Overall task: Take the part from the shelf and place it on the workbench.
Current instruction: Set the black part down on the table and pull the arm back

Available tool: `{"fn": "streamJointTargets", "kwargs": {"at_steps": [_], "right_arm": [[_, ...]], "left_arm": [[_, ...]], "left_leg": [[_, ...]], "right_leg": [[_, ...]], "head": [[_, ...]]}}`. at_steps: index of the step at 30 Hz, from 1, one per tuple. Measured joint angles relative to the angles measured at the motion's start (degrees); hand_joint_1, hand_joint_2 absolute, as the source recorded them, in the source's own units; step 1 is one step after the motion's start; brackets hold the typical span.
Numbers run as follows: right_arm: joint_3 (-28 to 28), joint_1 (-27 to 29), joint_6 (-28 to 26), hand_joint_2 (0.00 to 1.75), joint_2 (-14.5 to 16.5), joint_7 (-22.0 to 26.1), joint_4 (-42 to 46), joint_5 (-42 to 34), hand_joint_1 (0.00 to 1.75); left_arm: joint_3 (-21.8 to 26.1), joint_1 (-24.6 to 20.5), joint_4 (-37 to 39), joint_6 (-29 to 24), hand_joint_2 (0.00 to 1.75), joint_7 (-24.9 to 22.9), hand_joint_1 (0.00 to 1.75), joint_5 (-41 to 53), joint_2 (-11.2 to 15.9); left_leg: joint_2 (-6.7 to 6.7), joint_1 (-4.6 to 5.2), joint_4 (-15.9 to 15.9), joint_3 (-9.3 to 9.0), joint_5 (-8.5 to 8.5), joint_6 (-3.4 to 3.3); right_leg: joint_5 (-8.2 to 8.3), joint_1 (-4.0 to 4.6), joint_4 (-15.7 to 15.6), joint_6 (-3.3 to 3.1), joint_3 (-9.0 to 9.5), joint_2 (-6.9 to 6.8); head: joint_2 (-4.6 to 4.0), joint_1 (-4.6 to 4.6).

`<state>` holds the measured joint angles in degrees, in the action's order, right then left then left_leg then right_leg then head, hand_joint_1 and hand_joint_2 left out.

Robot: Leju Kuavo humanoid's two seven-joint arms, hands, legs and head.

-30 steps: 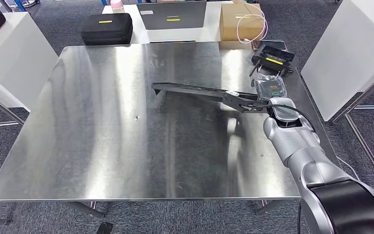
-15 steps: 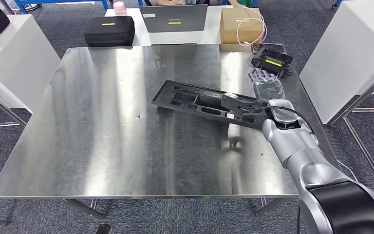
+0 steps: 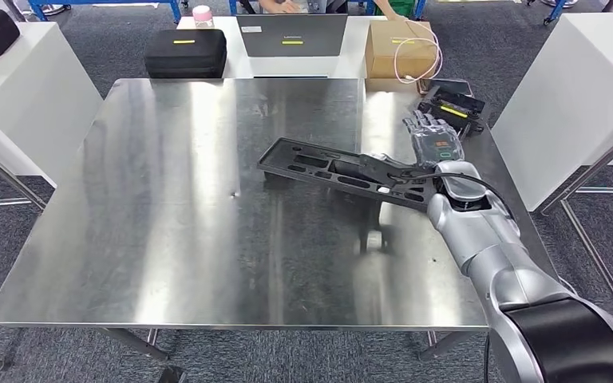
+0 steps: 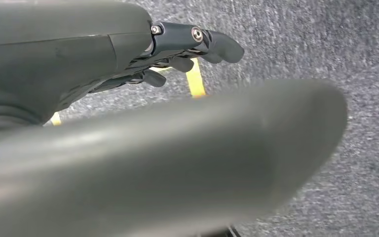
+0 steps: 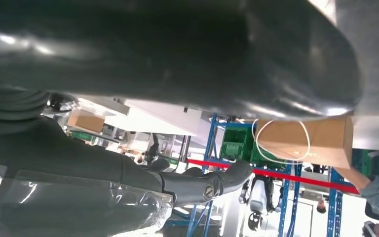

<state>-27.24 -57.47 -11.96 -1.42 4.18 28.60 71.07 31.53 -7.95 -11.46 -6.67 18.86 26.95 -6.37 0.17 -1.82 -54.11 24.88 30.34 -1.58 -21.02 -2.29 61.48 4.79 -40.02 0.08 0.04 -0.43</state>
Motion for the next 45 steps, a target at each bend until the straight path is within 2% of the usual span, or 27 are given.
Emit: {"fn": "streamJointTargets", "kwargs": {"at_steps": [1,3,7,9,12,13,14,16,18,20,22,23,24,26,27,28,29,30,32,34,36,38,40,42,43,44,45], "right_arm": [[0.0,-0.1,0.0,0.00,0.0,0.0,0.0,0.0,0.00],[0.0,-0.2,0.1,0.00,0.0,0.0,0.0,0.0,0.00],[0.0,-0.2,0.1,0.00,0.1,0.0,0.0,0.1,0.00],[0.1,0.0,0.1,0.00,-0.1,0.0,0.0,0.1,0.00],[0.2,0.1,0.2,0.00,-0.1,0.0,0.0,0.1,0.00],[0.2,0.1,0.1,0.00,-0.1,0.0,0.0,0.1,0.00],[0.2,0.1,0.1,0.00,0.0,0.0,0.0,0.2,0.00],[0.2,0.1,0.1,0.00,0.0,0.0,0.0,0.3,0.00],[0.2,-0.1,0.1,0.00,0.0,-0.1,0.0,0.3,0.00],[0.3,-0.3,0.0,0.00,0.1,-0.2,0.0,0.4,0.00],[0.3,-0.3,0.0,0.00,0.2,-0.2,0.0,0.4,0.00],[0.3,-0.4,0.0,0.00,0.1,-0.2,0.0,0.4,0.00],[0.3,-0.5,0.0,0.00,0.0,-0.2,0.0,0.5,0.00],[0.3,-0.6,0.0,0.00,0.0,-0.2,0.0,0.5,0.00],[0.3,-0.6,0.0,0.00,-0.1,-0.2,0.0,0.5,0.00],[0.3,-0.4,0.0,0.00,-0.1,-0.2,-0.1,0.6,0.00],[0.3,-0.3,0.0,0.00,-0.1,-0.3,-0.1,0.6,0.00],[0.3,-0.2,0.0,0.00,-0.1,-0.3,-0.1,0.7,0.00],[0.3,-0.2,-0.1,0.00,-0.1,-0.4,0.0,1.0,0.00],[0.3,-0.2,-0.2,0.00,-0.1,-0.4,0.0,1.2,0.00],[0.3,0.0,-0.3,0.00,-0.1,-0.4,0.0,1.4,0.00],[0.3,0.1,-0.4,0.00,-0.1,-0.7,0.0,1.5,0.00],[0.3,0.1,-0.6,0.00,0.0,-1.0,0.0,1.8,0.00],[0.3,0.2,-0.9,0.00,0.0,-1.5,0.0,2.1,0.00],[0.3,0.3,-1.0,0.00,0.0,-1.7,0.0,2.3,0.00],[0.3,0.4,-1.0,0.00,-0.1,-1.9,0.0,2.4,0.00],[0.4,0.4,-1.1,0.00,-0.1,-2.0,0.0,2.5,0.00]], "left_arm": [[0.0,-0.1,0.0,0.0,0.00,0.0,0.00,0.0,0.0],[0.1,-0.2,0.0,0.0,0.00,0.0,0.00,0.0,0.1],[0.1,-0.2,0.0,0.0,0.00,0.0,0.00,0.0,0.1],[0.1,-0.2,0.0,0.1,0.00,0.0,0.00,0.1,0.1],[0.1,-0.2,0.0,0.6,0.00,0.2,0.00,0.2,0.0],[0.1,-0.2,0.0,0.7,0.00,0.3,0.00,0.3,0.0],[0.1,-0.1,0.0,0.7,0.00,0.3,0.00,0.3,0.0],[0.1,-0.2,0.0,0.8,0.00,0.3,0.00,0.3,0.0],[0.1,-0.2,-0.1,0.8,0.00,0.3,0.00,0.3,0.1],[0.1,-0.3,-0.2,0.8,0.00,0.4,0.00,0.3,0.1],[0.1,-0.3,-0.2,0.8,0.00,0.4,0.00,0.3,0.1],[0.1,-0.3,-0.2,0.7,0.00,0.4,0.00,0.3,0.1],[0.2,-0.3,-0.2,0.8,0.00,0.4,0.00,0.3,0.1],[0.2,-0.3,-0.2,0.8,0.00,0.4,0.00,0.3,0.0],[0.2,-0.3,-0.2,0.8,0.00,0.3,0.00,0.3,0.0],[0.2,-0.2,-0.2,0.9,0.00,0.3,0.00,0.3,-0.1],[0.2,-0.2,-0.2,0.9,0.00,0.3,0.00,0.3,-0.1],[0.2,-0.2,-0.2,0.9,0.00,0.3,0.00,0.4,-0.2],[0.2,-0.2,-0.2,0.9,0.00,0.3,0.00,0.4,-0.3],[0.2,-0.2,-0.2,0.9,0.00,0.4,0.00,0.5,-0.3],[0.2,-0.2,-0.2,0.9,0.00,0.4,0.00,0.5,-0.3],[0.2,-0.1,-0.2,0.8,0.00,0.4,0.00,0.6,-0.3],[0.2,-0.1,-0.2,0.8,0.00,0.3,0.00,0.6,-0.3],[0.2,-0.1,-0.2,0.8,0.00,0.3,0.00,0.6,-0.3],[0.2,-0.1,-0.2,0.8,0.00,0.3,0.00,0.7,-0.3],[0.2,-0.1,-0.2,0.8,0.00,0.3,0.00,0.7,-0.3],[0.2,-0.1,-0.2,0.8,0.00,0.3,0.00,0.7,-0.3]], "left_leg": [[-0.06,0.00,-0.7,0.24,0.61,0.55],[-0.12,0.19,-1.7,0.79,1.25,1.19],[-0.16,0.17,-1.9,1.00,1.23,1.30],[-0.24,0.03,-3.2,1.78,2.09,1.59],[-0.23,-0.05,-16.5,8.72,8.55,1.72],[-0.23,0.12,-19.2,10.32,9.00,1.38],[-0.24,0.34,-17.8,9.83,7.53,0.87],[-0.27,1.05,-10.7,6.46,3.75,-0.73],[-0.09,1.88,-5.5,4.07,1.64,-1.97],[0.04,2.51,-4.8,4.35,0.88,-2.33],[0.09,2.39,-4.0,4.89,-0.71,-2.57],[0.20,2.19,-3.6,5.22,-1.72,-2.80],[0.32,1.98,-3.2,5.73,-2.72,-2.92],[0.42,1.95,-3.2,7.34,-4.16,-3.01],[0.43,1.92,-3.3,8.20,-4.78,-2.87],[0.45,1.87,-3.3,9.04,-5.36,-2.71],[0.48,1.79,-3.4,9.82,-5.92,-2.50],[0.51,1.70,-3.4,10.48,-6.41,-2.25],[0.55,1.70,-3.7,11.50,-7.21,-1.57],[0.57,1.95,-3.9,12.05,-7.91,-0.91],[0.54,1.98,-4.0,12.41,-8.52,-0.54],[0.39,1.65,-5.1,13.32,-7.16,0.01],[0.22,1.35,-10.0,15.24,-2.53,0.65],[0.14,1.18,-17.6,17.37,1.96,0.98],[0.11,1.10,-20.2,17.69,2.73,1.04],[0.10,1.05,-20.7,17.03,2.27,1.03],[0.09,1.02,-19.0,15.19,0.98,0.94]], "right_leg": [[0.56,-0.01,-2.5,0.18,1.32,-0.01],[0.15,0.28,-3.6,-0.14,2.12,0.23],[0.12,0.11,-3.5,-0.51,1.90,0.29],[-0.12,0.07,-3.0,-1.31,1.52,0.33],[-0.19,0.75,-2.6,-3.09,0.90,0.35],[0.00,1.12,-2.6,-3.43,0.74,0.35],[0.20,1.39,-2.6,-3.72,0.59,0.35],[0.74,1.74,-2.6,-4.20,0.35,0.36],[1.36,1.91,-2.7,-4.05,0.22,0.34],[2.15,1.74,-3.0,-3.33,0.15,0.29],[2.38,1.68,-3.1,-2.80,-0.26,0.23],[1.17,1.75,-2.2,-2.88,-0.89,0.21],[-1.01,1.79,0.1,-3.13,-1.82,0.20],[-6.26,1.53,7.5,-3.41,-3.94,0.18],[-7.84,1.37,11.1,-3.12,-4.50,0.17],[-8.35,1.21,13.1,-2.58,-4.25,0.16],[-8.05,1.07,13.0,-1.89,-3.00,0.14],[-7.25,0.90,10.8,-1.24,-0.65,0.09],[-6.71,0.75,2.4,-0.60,5.66,-0.01],[-7.19,0.93,-2.9,-1.01,9.16,0.00],[-6.91,0.91,-3.3,-1.83,9.10,0.01],[-6.13,0.61,-3.3,-3.07,8.35,-0.07],[-5.07,0.56,-3.4,-4.32,7.19,-0.12],[-4.02,0.70,-3.3,-4.74,5.84,-0.12],[-3.48,0.75,-3.3,-4.71,5.15,-0.12],[-3.02,0.77,-3.3,-4.58,4.56,-0.11],[-2.53,0.76,-3.3,-4.42,4.00,-0.10]], "head": [[0.00,0.13],[0.00,0.34],[0.00,0.23],[-0.01,-0.17],[0.00,-0.65],[0.00,-0.65],[0.00,-0.65],[0.00,-0.63],[-0.01,-0.49],[-0.01,-0.39],[0.00,-0.38],[0.00,-0.37],[0.00,-0.30],[-0.01,-0.28],[-0.01,-0.31],[0.00,-0.33],[0.01,-0.29],[0.01,-0.33],[0.01,-0.28],[0.01,-0.37],[0.01,-0.54],[0.01,-0.62],[0.01,-0.72],[0.01,-0.78],[0.01,-0.77],[0.01,-0.77],[0.01,-0.78]]}}
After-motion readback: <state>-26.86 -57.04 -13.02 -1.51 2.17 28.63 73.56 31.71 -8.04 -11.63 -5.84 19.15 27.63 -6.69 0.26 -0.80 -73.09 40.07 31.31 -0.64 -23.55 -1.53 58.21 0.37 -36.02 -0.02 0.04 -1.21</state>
